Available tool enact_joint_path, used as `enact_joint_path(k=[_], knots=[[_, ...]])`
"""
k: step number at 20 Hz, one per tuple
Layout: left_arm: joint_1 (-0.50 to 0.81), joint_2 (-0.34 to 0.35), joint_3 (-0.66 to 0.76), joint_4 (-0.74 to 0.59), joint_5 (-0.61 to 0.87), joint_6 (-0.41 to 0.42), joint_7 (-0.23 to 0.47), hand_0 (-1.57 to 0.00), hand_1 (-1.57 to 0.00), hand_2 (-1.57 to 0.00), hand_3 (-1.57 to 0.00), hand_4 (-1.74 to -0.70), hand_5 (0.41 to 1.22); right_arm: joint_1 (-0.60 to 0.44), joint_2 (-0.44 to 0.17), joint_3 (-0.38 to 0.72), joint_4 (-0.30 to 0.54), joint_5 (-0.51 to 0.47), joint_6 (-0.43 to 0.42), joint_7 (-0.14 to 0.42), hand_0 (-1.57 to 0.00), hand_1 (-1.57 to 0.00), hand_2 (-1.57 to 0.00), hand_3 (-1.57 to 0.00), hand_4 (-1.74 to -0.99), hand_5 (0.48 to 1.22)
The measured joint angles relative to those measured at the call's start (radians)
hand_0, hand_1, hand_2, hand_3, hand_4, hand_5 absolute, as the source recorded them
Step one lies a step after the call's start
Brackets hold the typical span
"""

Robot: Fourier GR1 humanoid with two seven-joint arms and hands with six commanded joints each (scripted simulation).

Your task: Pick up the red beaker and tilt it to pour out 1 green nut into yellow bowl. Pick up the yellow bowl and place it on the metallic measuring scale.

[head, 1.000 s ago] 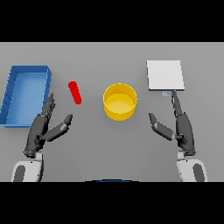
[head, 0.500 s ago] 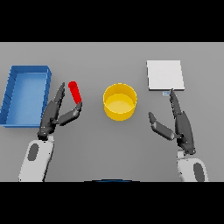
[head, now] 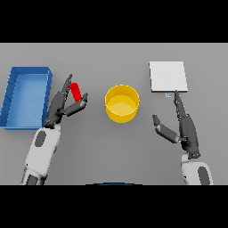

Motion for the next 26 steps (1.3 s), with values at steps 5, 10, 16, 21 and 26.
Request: enact_joint_path(k=[5,10,16,21,26], knots=[[-0.077,-0.009,0.021,0.103,-0.002,0.014,0.0,0.0,0.0,0.0,0.0,-1.29,0.683,0.01,-0.006,-0.009,-0.002,-0.013,0.006,-0.019,0.0,0.0,0.0,0.0,-1.265,0.638],[-0.114,-0.016,0.042,0.156,0.021,-0.001,-0.058,0.0,0.0,0.0,0.0,-1.34,0.698,0.018,-0.003,0.0,-0.015,-0.003,0.002,-0.005,0.0,0.0,0.0,0.0,-1.263,0.64],[-0.164,-0.047,0.096,0.222,0.06,0.038,-0.074,-0.66,-0.7,-0.73,-0.72,-1.5,0.941,0.015,-0.003,-0.002,-0.014,0.009,-0.01,0.003,0.0,0.0,0.0,0.0,-1.255,0.644],[-0.186,-0.037,0.06,0.246,0.015,0.043,-0.123,-1.27,-1.29,-1.3,-1.19,-1.54,1.129,0.015,-0.008,-0.013,0.001,-0.002,-0.007,-0.006,0.0,0.0,0.0,0.0,-1.254,0.644],[-0.194,-0.057,0.07,0.249,0.027,0.068,-0.103,-1.47,-1.48,-1.48,-1.45,-1.62,1.14,0.02,-0.001,-0.007,-0.018,-0.009,-0.001,0.002,0.0,0.0,0.0,0.0,-1.26,0.643]])
